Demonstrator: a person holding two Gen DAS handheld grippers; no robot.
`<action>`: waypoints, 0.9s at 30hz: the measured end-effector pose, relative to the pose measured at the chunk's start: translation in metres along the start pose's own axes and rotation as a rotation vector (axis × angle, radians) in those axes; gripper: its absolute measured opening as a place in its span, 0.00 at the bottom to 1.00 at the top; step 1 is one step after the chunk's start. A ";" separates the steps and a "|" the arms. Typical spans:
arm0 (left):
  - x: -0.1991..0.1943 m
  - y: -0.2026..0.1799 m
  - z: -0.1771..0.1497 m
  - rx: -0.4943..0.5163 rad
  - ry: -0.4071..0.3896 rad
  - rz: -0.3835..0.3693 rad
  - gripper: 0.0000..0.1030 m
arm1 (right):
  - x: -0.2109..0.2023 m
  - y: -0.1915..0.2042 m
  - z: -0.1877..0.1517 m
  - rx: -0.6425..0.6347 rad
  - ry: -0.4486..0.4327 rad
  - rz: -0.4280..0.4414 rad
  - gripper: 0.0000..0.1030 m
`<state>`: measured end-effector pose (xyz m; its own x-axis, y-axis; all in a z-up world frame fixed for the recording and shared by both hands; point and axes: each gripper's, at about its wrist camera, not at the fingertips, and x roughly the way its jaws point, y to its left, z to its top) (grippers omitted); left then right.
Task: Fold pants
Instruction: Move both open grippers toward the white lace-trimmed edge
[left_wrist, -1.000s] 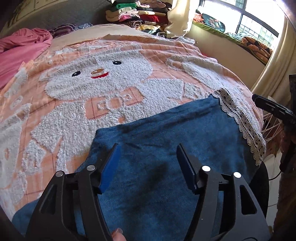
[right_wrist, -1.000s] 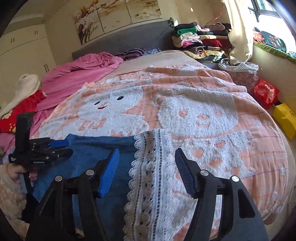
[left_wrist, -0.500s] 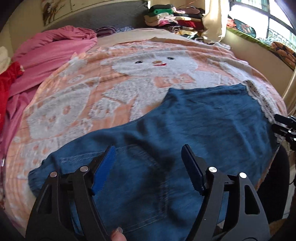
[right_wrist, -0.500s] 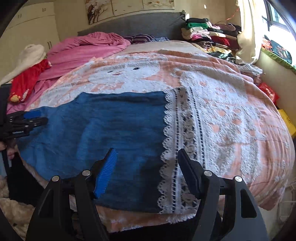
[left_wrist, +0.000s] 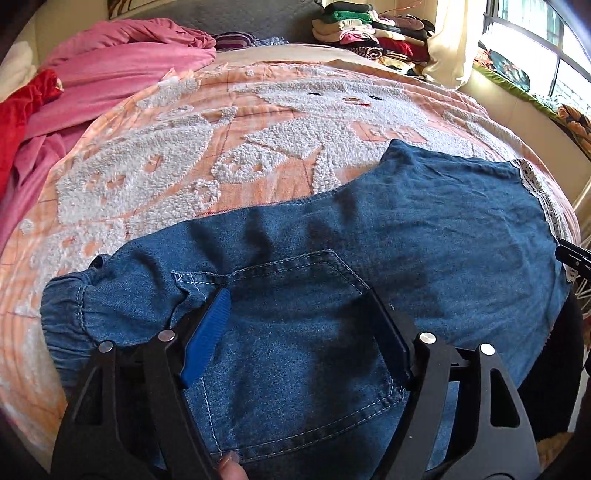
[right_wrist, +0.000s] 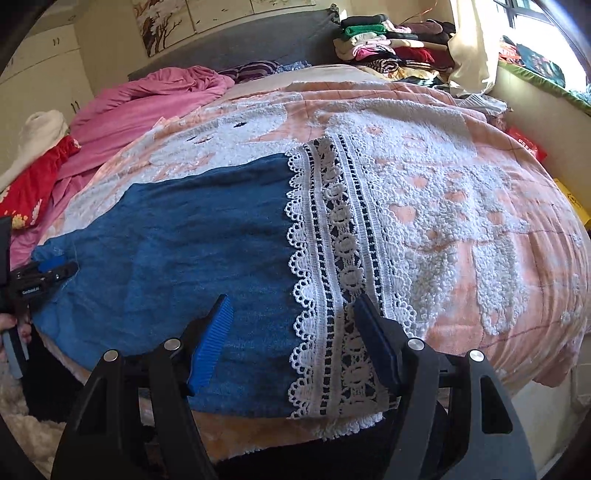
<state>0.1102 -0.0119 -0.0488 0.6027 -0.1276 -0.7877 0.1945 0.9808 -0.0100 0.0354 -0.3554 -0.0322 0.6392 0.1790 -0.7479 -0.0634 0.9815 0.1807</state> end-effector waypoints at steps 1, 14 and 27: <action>-0.002 -0.001 0.001 -0.003 -0.004 0.001 0.66 | 0.000 0.002 0.001 -0.003 0.001 -0.009 0.66; -0.056 -0.021 0.003 0.047 -0.056 -0.100 0.85 | -0.054 0.019 0.005 0.102 -0.077 0.043 0.81; -0.085 -0.050 0.024 0.079 -0.109 -0.185 0.89 | -0.098 0.023 0.007 0.106 -0.168 0.043 0.92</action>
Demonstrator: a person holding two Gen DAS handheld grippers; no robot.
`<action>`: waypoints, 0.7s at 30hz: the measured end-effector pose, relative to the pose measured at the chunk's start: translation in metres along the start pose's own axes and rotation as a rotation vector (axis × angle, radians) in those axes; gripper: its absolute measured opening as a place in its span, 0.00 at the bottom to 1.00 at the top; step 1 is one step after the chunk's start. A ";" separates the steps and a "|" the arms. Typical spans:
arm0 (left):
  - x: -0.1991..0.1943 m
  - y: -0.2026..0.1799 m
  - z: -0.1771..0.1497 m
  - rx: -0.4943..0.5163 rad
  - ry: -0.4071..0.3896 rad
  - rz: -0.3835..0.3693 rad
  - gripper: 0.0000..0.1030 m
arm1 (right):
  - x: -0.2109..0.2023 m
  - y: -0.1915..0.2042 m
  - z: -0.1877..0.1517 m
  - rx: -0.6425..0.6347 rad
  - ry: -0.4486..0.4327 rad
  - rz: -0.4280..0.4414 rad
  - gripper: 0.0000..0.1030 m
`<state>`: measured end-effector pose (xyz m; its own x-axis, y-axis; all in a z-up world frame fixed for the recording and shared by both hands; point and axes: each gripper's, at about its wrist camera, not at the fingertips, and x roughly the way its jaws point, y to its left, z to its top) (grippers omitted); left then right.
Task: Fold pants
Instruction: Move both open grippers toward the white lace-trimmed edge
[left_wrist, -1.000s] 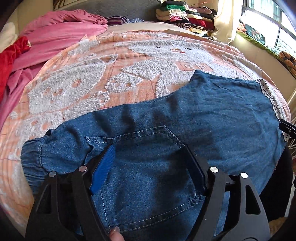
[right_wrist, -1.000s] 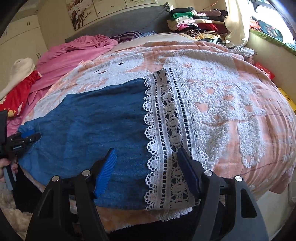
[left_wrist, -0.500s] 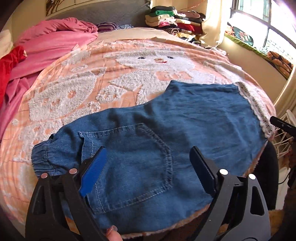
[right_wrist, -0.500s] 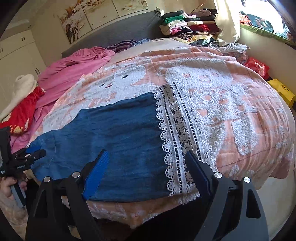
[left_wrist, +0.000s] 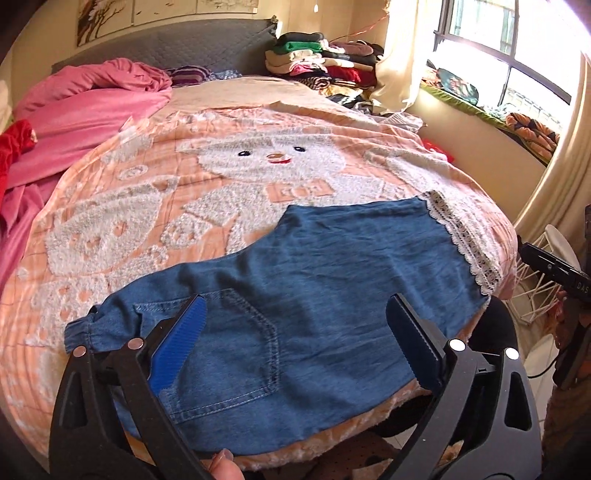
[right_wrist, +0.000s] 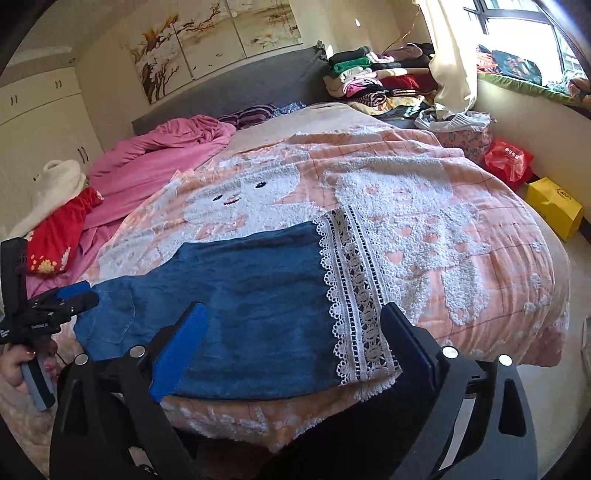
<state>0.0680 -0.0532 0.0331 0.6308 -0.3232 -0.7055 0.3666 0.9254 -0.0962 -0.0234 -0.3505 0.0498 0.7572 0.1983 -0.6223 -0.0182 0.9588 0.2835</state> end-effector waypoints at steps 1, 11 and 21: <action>0.000 -0.003 0.002 0.007 -0.002 -0.006 0.90 | -0.003 -0.001 0.000 0.003 -0.006 0.001 0.92; 0.014 -0.051 0.039 0.130 -0.014 -0.058 0.90 | -0.016 -0.017 0.001 0.044 -0.041 -0.019 0.92; 0.058 -0.103 0.081 0.238 0.034 -0.161 0.90 | -0.021 -0.039 0.001 0.102 -0.044 -0.050 0.92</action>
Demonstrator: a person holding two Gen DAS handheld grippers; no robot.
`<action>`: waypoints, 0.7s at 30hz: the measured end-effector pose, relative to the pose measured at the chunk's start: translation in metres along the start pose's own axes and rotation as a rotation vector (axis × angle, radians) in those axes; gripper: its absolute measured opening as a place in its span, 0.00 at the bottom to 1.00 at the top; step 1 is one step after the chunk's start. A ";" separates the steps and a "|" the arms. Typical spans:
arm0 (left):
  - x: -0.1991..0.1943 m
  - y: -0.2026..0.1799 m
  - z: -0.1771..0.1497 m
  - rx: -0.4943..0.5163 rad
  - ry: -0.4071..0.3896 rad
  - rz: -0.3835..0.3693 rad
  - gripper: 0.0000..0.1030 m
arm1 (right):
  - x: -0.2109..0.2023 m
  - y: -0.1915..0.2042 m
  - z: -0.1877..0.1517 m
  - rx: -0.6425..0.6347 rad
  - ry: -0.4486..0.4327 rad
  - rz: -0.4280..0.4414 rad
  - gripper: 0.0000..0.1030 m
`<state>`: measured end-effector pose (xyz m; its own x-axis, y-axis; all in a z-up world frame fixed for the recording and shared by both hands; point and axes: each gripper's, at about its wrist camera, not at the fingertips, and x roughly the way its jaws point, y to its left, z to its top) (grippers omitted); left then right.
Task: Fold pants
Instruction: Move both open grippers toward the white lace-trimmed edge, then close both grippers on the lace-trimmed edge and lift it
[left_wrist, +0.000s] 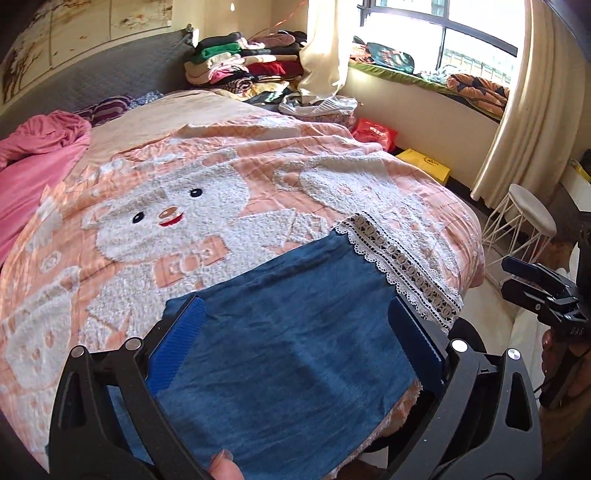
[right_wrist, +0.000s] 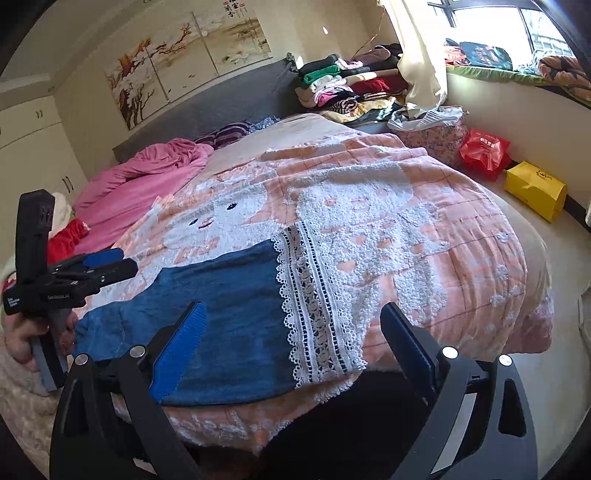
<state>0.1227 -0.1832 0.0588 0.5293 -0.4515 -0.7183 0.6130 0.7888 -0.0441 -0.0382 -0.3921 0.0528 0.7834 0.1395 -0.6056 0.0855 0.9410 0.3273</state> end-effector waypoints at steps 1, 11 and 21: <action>0.005 -0.002 0.004 0.012 0.005 -0.010 0.90 | 0.000 -0.002 0.000 0.005 0.001 -0.004 0.92; 0.076 -0.018 0.036 0.122 0.099 -0.075 0.90 | 0.026 -0.018 -0.015 0.051 0.067 -0.001 0.92; 0.147 -0.023 0.061 0.183 0.187 -0.169 0.90 | 0.058 -0.035 -0.034 0.128 0.140 0.061 0.90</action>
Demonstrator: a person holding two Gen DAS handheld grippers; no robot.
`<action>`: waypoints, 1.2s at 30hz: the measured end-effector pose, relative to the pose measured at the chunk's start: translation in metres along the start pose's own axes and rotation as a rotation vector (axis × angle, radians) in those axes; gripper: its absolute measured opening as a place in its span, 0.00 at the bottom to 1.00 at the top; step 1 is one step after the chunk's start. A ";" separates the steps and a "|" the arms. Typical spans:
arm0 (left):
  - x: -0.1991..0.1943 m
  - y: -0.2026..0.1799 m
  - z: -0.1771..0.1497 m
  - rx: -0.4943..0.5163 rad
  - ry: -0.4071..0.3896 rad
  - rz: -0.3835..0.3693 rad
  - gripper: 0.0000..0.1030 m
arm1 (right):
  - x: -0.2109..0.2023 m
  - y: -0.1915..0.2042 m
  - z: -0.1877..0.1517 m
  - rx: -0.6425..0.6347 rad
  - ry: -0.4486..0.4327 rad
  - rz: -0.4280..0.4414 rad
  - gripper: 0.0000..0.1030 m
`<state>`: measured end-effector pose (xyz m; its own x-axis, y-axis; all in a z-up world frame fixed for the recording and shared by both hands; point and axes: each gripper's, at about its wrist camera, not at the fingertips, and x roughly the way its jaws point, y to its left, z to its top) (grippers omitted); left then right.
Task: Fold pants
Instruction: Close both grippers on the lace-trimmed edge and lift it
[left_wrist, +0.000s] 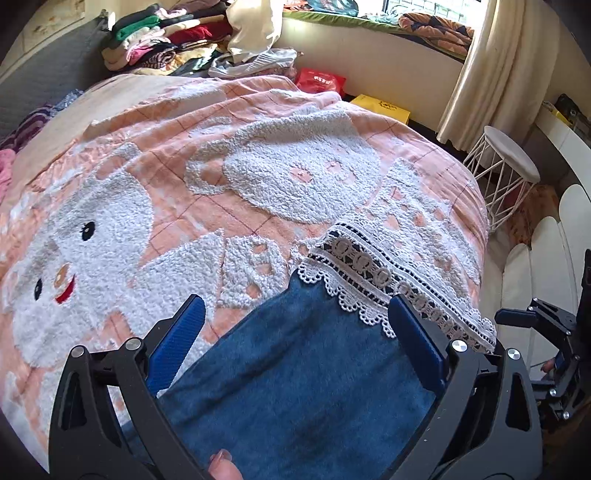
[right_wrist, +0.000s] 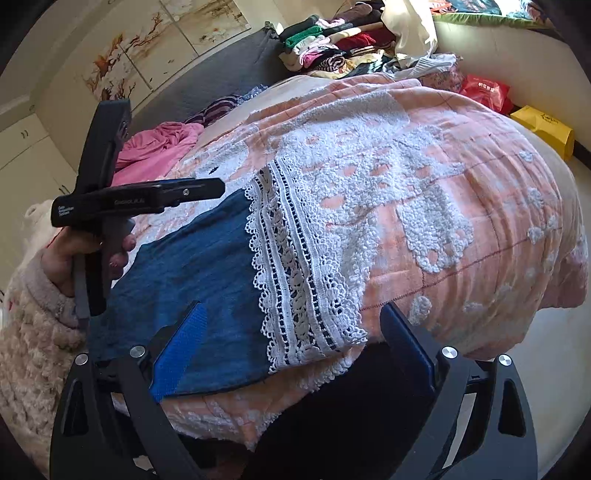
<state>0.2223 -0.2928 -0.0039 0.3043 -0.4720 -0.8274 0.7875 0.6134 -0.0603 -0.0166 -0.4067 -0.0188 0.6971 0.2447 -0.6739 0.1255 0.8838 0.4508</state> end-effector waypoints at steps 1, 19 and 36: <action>0.007 0.003 0.004 -0.004 0.010 -0.014 0.90 | 0.001 -0.002 -0.001 0.006 0.002 0.007 0.84; 0.058 0.021 0.017 -0.051 0.089 -0.210 0.71 | 0.037 -0.008 0.013 -0.125 0.049 0.043 0.55; 0.062 -0.006 0.016 0.045 0.106 -0.263 0.53 | 0.042 -0.012 0.014 -0.098 0.094 0.103 0.37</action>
<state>0.2446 -0.3359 -0.0462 0.0305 -0.5405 -0.8408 0.8558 0.4488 -0.2574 0.0211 -0.4123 -0.0446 0.6332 0.3680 -0.6809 -0.0158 0.8857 0.4640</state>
